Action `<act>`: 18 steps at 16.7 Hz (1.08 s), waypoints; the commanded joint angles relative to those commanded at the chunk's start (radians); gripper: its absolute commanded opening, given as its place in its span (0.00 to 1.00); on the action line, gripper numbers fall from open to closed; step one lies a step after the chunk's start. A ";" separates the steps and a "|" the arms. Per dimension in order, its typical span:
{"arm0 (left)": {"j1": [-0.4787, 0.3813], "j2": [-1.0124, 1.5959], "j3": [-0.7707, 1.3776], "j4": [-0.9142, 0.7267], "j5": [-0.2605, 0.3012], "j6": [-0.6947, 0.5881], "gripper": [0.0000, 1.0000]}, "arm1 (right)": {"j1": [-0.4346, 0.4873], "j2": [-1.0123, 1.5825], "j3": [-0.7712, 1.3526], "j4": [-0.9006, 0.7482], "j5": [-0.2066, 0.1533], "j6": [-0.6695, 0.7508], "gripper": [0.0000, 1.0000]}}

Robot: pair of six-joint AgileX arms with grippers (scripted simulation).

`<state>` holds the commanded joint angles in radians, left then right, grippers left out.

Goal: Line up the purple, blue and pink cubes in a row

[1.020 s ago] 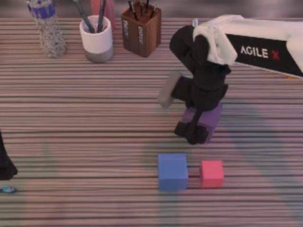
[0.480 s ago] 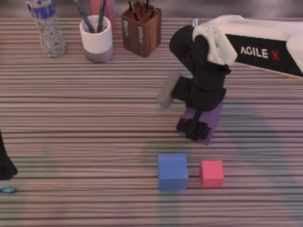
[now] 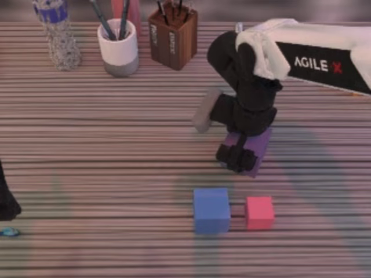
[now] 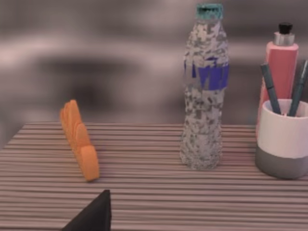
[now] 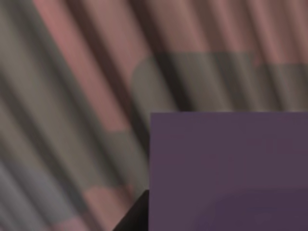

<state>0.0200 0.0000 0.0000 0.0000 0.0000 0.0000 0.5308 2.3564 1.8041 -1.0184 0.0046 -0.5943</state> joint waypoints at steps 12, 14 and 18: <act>0.000 0.000 0.000 0.000 0.000 0.000 1.00 | 0.006 -0.067 0.182 -0.245 -0.002 0.000 0.00; 0.000 0.000 0.000 0.000 0.000 0.000 1.00 | 0.006 -0.067 0.182 -0.245 -0.002 0.000 0.00; 0.000 0.000 0.000 0.000 0.000 0.000 1.00 | 0.038 -0.049 0.211 -0.259 -0.002 0.001 0.00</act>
<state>0.0200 0.0000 0.0000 0.0000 0.0000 0.0000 0.5686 2.3076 2.0155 -1.2772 0.0029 -0.5934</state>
